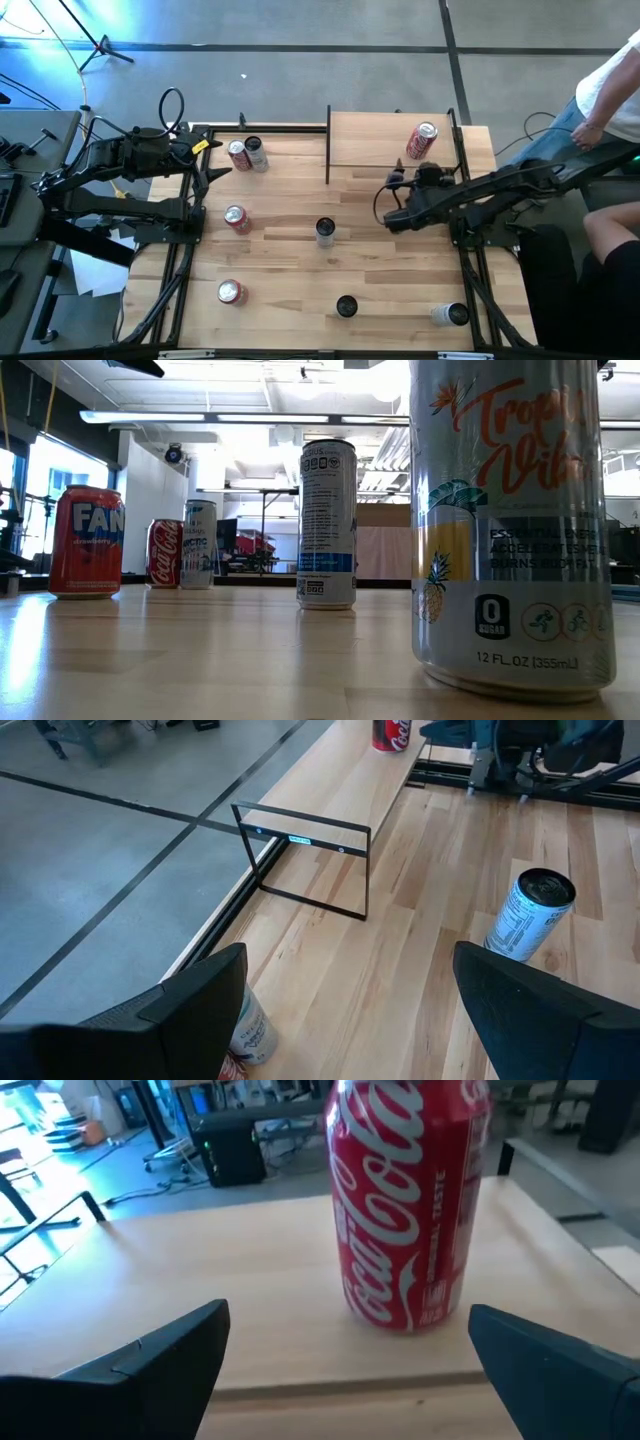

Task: Place canned beverage on shelf
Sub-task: Put the red soda can on the shelf

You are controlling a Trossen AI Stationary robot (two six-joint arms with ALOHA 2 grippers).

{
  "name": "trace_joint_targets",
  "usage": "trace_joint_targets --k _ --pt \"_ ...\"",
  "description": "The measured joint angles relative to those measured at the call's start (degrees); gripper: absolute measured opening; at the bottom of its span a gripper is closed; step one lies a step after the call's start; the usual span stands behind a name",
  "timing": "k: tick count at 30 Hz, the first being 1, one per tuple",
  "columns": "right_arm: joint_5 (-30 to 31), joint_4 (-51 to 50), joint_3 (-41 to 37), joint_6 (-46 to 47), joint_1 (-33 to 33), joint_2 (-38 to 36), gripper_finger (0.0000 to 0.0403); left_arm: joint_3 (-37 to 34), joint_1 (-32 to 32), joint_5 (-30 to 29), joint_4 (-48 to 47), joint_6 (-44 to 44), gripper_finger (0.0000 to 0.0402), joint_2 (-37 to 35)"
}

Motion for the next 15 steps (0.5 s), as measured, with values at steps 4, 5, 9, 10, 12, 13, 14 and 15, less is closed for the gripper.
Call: trace_joint_targets --k 4,5,9,10,12,13,14,15 --pt "3.35 -0.41 0.00 -0.07 -2.05 0.25 0.0399 0.02 0.00 0.00 -0.01 0.00 0.0335 0.02" --pt "4.13 -0.40 0.00 -0.28 -2.66 0.26 0.0399 0.02 0.00 0.00 -0.01 0.00 0.0335 0.02" --pt "6.60 -0.50 0.00 -1.12 -5.17 0.26 0.0399 0.01 0.01 0.00 -0.01 0.00 0.0335 0.01" --pt "7.25 -0.46 0.00 -1.35 -5.86 0.26 0.0399 0.02 0.00 0.00 0.00 0.00 0.0335 0.02" --pt "8.41 -0.44 0.00 -1.71 -7.32 0.25 0.0399 0.01 0.01 0.00 0.00 0.00 0.0335 0.02" --pt "9.06 -0.42 0.00 -1.78 -8.08 0.26 0.0399 0.02 0.02 0.00 -0.01 0.00 0.0335 0.02" --pt "9.55 -0.33 0.00 -2.01 -8.87 0.26 0.0399 0.02 0.00 0.00 -0.01 0.00 0.0335 0.01" --pt "10.05 -0.21 0.00 -2.01 -9.65 0.26 0.0399 0.00 0.00 0.00 0.01 0.00 0.0335 0.00"
